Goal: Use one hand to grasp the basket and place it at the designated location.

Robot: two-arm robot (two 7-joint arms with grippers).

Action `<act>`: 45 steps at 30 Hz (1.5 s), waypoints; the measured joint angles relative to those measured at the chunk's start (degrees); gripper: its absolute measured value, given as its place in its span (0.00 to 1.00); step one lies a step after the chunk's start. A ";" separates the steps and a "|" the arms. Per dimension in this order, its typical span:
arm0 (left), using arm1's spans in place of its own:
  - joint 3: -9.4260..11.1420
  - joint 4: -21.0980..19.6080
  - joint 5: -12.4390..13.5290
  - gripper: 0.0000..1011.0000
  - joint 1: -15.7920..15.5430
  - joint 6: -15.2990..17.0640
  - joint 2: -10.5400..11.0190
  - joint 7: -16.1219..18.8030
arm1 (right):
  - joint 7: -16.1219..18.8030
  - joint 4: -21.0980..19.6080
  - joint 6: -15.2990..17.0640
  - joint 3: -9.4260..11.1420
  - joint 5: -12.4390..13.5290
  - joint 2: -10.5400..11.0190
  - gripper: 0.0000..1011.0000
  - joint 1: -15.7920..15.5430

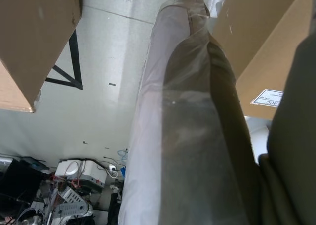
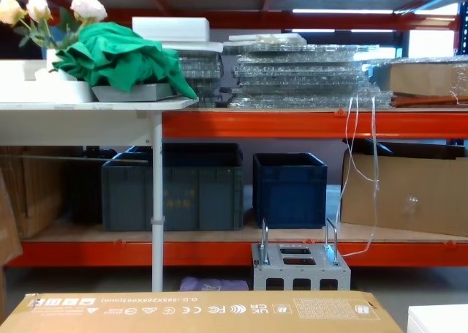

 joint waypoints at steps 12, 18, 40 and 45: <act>0.00 0.00 0.00 0.00 0.00 0.00 0.00 0.00 | 0.61 -3.74 -4.51 0.64 0.82 0.61 0.23 2.66; 0.00 0.01 0.01 0.00 0.00 0.00 0.00 0.00 | 1.21 -3.55 -7.53 -0.18 1.50 -0.75 0.23 3.66; 0.00 -0.01 0.00 0.00 -0.01 0.00 0.00 0.00 | 1.86 -6.34 -15.26 -3.92 4.72 -4.44 0.23 4.84; 0.00 0.00 0.00 0.00 0.00 0.00 0.00 0.00 | 1.71 -6.64 -15.62 -4.56 5.15 -4.51 0.23 5.11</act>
